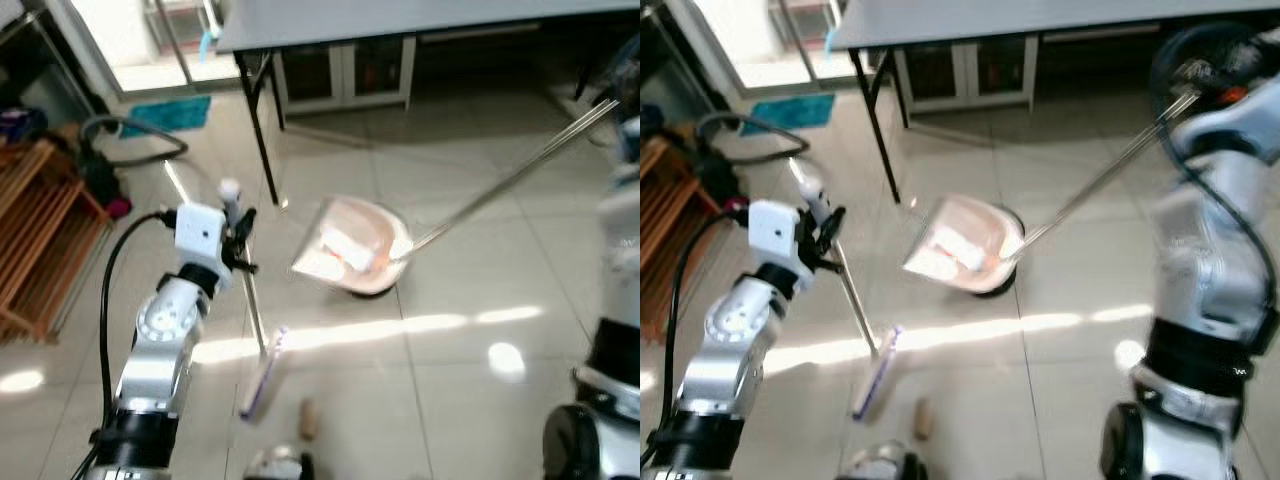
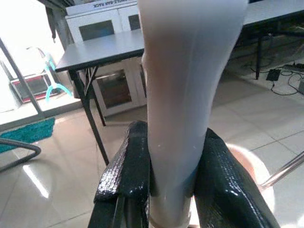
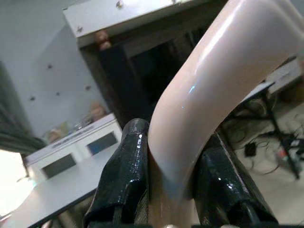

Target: Sweep floor

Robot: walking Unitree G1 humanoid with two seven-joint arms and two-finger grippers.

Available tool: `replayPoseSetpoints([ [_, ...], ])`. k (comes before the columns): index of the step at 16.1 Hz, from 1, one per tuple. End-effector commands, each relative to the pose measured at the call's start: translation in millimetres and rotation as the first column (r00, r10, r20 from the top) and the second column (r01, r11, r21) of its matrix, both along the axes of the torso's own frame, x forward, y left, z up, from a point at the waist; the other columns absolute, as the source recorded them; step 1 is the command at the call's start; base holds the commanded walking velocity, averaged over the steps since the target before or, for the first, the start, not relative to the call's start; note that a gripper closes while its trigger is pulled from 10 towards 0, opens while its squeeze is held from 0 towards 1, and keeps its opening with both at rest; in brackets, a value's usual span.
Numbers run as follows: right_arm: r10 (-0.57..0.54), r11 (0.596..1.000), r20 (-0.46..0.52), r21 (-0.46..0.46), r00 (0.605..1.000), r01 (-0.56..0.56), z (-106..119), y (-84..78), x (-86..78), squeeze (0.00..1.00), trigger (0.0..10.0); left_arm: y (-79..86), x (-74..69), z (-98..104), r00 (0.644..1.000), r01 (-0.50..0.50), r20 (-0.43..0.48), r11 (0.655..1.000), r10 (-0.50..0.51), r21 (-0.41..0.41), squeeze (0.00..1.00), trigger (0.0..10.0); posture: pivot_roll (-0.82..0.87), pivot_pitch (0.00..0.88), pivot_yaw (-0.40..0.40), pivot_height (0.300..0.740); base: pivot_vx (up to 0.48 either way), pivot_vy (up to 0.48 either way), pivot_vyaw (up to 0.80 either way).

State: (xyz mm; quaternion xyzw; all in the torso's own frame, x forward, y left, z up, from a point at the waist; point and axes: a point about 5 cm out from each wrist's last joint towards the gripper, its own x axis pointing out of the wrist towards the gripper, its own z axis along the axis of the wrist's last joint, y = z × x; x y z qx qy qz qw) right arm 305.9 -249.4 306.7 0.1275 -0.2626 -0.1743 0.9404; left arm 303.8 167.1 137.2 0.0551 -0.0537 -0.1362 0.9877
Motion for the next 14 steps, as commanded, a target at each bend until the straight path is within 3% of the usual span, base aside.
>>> replayPoseSetpoints([
  [1,0.039,0.999,0.056,-0.003,0.998,-0.039,11.0,12.0,0.5,0.0,10.0,12.9,-0.3,6.3,0.999,-0.05,0.019,0.998,0.049,0.024,0.0,10.0,-0.01,0.074,0.108,0.74,0.394,0.0,0.0],
  [11,0.058,0.994,0.024,-0.095,0.998,-0.055,9.2,19.3,7.1,0.0,10.0,27.4,-7.5,-0.8,0.994,-0.113,0.006,0.993,0.113,0.038,0.0,10.0,0.0,0.047,0.076,0.74,0.399,0.0,0.0],
  [14,0.06,0.997,0.024,-0.052,0.998,-0.059,6.3,19.9,12.9,0.0,10.0,29.6,-8.7,-0.6,0.991,-0.133,0.008,0.991,0.133,0.035,0.0,10.0,0.01,0.051,0.065,0.74,0.401,0.0,0.0],
])
